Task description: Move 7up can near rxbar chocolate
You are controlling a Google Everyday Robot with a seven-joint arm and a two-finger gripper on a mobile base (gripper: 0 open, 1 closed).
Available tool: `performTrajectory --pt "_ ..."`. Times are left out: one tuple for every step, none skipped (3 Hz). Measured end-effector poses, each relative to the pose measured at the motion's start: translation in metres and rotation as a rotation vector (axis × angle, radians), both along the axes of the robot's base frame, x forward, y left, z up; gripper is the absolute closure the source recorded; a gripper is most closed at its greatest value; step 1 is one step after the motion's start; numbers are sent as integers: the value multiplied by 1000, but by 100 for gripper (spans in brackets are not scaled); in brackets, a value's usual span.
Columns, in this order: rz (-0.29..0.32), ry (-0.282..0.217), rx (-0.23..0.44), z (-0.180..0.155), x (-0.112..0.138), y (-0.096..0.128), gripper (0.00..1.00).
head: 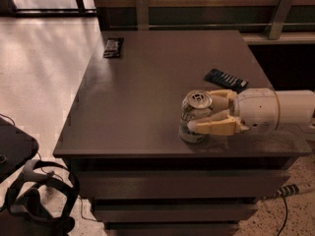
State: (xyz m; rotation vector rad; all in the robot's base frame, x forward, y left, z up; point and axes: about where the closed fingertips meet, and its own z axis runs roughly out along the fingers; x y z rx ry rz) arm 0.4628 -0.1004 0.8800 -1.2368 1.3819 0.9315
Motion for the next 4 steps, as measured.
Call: performTrajectory --pt "4 -1 0 1 0 2 94" --pt "-16 22 -15 14 20 -3 100" --pt "-60 49 -44 26 51 -12 100" --pt "-160 68 -55 66 144 -12 100"
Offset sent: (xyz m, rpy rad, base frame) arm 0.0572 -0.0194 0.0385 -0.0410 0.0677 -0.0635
